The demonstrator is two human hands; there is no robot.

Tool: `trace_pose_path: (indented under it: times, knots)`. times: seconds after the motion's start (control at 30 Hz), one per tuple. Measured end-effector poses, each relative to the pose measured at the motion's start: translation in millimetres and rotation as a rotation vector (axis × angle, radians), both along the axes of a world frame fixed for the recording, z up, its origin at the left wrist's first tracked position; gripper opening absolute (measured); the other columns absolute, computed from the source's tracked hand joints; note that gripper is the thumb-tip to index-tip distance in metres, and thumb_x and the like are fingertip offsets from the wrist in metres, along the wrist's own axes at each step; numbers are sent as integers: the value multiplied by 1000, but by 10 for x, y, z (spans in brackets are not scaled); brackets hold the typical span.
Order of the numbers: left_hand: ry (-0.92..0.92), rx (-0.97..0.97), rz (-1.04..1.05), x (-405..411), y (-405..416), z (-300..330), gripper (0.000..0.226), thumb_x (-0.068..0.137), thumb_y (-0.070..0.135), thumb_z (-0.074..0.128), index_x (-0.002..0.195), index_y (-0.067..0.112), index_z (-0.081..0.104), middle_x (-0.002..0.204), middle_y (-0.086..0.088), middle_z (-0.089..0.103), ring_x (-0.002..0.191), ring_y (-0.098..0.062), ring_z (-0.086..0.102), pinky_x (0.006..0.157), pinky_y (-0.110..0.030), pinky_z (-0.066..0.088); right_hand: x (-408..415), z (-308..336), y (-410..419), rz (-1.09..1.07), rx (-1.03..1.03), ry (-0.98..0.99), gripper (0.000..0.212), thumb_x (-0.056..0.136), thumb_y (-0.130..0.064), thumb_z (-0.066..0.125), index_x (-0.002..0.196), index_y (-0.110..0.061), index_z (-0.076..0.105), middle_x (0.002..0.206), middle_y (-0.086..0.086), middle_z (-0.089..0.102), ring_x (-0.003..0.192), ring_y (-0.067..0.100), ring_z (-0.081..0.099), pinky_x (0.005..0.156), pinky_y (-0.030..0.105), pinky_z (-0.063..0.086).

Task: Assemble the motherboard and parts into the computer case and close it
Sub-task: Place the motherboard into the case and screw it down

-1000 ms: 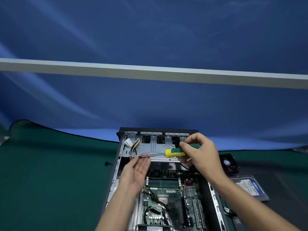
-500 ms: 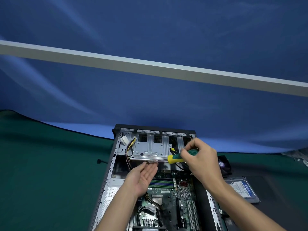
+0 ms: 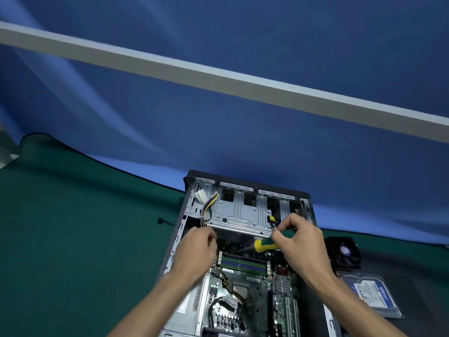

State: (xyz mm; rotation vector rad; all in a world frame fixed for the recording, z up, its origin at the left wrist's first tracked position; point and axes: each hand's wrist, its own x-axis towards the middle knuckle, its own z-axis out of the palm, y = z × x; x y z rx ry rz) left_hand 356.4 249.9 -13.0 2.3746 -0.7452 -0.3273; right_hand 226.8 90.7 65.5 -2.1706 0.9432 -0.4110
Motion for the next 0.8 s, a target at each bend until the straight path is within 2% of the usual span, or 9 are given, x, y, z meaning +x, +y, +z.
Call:
trace_pose_path:
  times: [0.07, 0.13, 0.2, 0.3, 0.4, 0.47, 0.6, 0.8]
  knots:
    - [-65, 71, -82, 4, 53, -130, 19, 97, 22, 46, 96, 23, 65, 89, 11, 61, 77, -2, 52, 73, -17, 42, 61, -81, 20, 30, 9, 26, 23, 80, -15, 69, 64, -19, 54, 47, -5, 52, 31, 6, 37, 32, 13, 22]
    - [-109, 153, -172, 8, 89, -227, 28, 99, 25, 35, 97, 22, 62, 88, 8, 66, 75, -7, 60, 80, -26, 51, 125, -158, 32, 59, 12, 56, 23, 81, -15, 68, 64, -19, 53, 48, -5, 53, 32, 6, 38, 33, 14, 23]
    - [-173, 226, -208, 33, 84, -276, 33, 100, 28, 27, 97, 21, 60, 78, 5, 66, 66, -13, 62, 77, -34, 53, 188, -236, 32, 98, 22, 84, 21, 81, -15, 68, 66, -18, 54, 49, -5, 56, 33, 6, 38, 33, 15, 23]
    - [-222, 271, -156, 61, 38, -291, 31, 100, 25, 26, 98, 19, 56, 72, 3, 64, 59, -17, 59, 66, -33, 51, 266, -352, 9, 132, 28, 137, 19, 82, -17, 67, 67, -18, 54, 54, -4, 58, 37, 6, 39, 37, 17, 29]
    - [-218, 281, -85, 35, 29, -281, 21, 98, 17, 31, 96, 16, 53, 71, 2, 61, 57, -18, 55, 54, -31, 41, 317, -450, -3, 153, 42, 180, 18, 82, -18, 66, 68, -19, 54, 62, 0, 60, 44, 14, 47, 41, 25, 36]
    - [-194, 286, -44, 31, 35, -266, 19, 97, 14, 32, 97, 16, 51, 74, 1, 62, 58, -20, 54, 54, -33, 40, 346, -504, 8, 166, 58, 192, 18, 82, -18, 66, 68, -19, 54, 62, 0, 59, 48, 16, 49, 43, 25, 37]
    - [-195, 318, -31, 33, 20, -264, 18, 98, 15, 32, 101, 16, 50, 74, 1, 63, 56, -21, 49, 53, -33, 37, 403, -575, 47, 203, 30, 228, 19, 83, -20, 66, 69, -20, 54, 66, -4, 58, 48, 8, 42, 44, 16, 28]
    - [-208, 331, -30, 47, 21, -272, 21, 98, 16, 34, 105, 17, 53, 75, 2, 65, 54, -19, 47, 53, -29, 35, 451, -563, 150, 339, -155, 295, 19, 88, -26, 60, 73, -22, 50, 74, -11, 53, 60, 3, 47, 48, 14, 29]
